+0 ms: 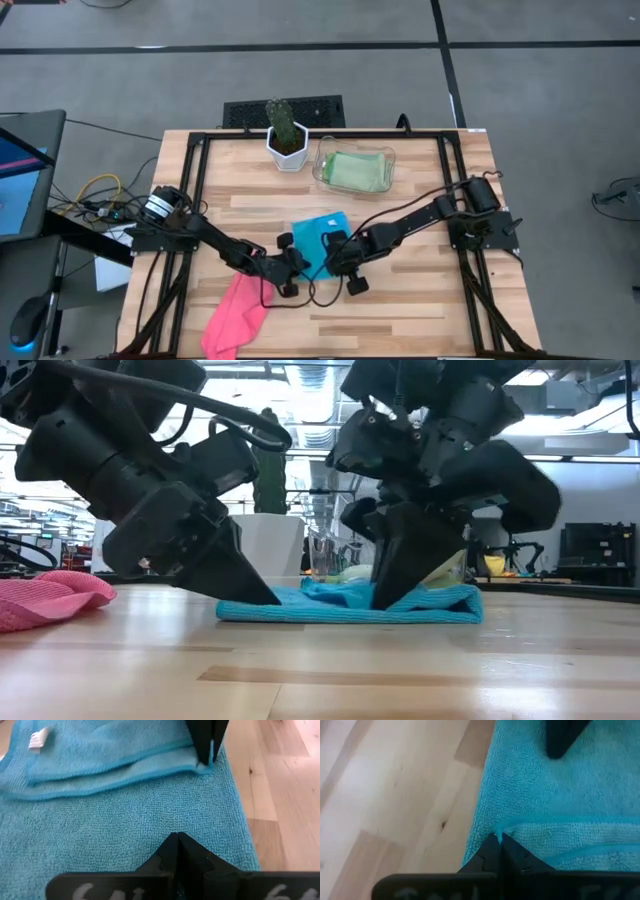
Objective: Fold microfiber towels
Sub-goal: Fold the blue towel on the table
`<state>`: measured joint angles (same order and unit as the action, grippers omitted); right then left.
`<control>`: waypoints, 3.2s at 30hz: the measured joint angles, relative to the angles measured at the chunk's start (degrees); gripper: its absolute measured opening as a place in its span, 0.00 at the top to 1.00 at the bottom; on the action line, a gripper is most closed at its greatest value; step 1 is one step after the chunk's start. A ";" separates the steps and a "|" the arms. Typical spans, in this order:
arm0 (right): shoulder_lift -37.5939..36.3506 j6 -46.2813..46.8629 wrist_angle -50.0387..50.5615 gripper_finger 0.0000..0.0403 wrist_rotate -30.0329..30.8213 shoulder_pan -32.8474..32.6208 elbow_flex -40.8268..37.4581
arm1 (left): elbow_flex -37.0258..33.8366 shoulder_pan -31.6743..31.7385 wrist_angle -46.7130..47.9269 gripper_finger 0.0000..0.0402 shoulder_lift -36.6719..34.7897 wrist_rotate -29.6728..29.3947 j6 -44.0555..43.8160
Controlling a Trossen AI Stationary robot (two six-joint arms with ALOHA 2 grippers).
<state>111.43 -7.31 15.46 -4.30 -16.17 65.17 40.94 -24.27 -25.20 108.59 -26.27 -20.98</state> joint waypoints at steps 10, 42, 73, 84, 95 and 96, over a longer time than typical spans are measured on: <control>-4.58 1.97 7.85 0.93 7.19 -0.87 -0.09 | -0.02 -0.14 1.12 1.00 0.06 0.04 -2.12; -10.45 7.50 5.32 0.95 11.97 -6.33 -4.65 | -0.18 -8.84 1.82 1.00 0.23 0.04 -17.84; -21.14 44.28 10.24 0.86 25.53 -18.25 -20.53 | -0.21 -11.52 1.39 1.00 0.33 0.30 -20.42; -28.54 57.68 15.64 0.64 31.25 -29.24 -20.40 | -0.21 -11.35 1.28 1.00 0.33 -0.14 -19.12; -26.38 37.76 -7.78 0.60 48.20 -29.96 -22.70 | -0.57 -11.30 -4.35 1.00 -2.82 -0.40 -13.61; -25.47 36.11 -11.30 0.61 48.46 -29.94 -23.77 | -0.39 -11.30 -5.06 1.00 -3.87 -1.21 -12.86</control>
<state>85.96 28.80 4.16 44.16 -46.11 41.40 40.56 -35.58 -30.26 104.72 -27.48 -33.84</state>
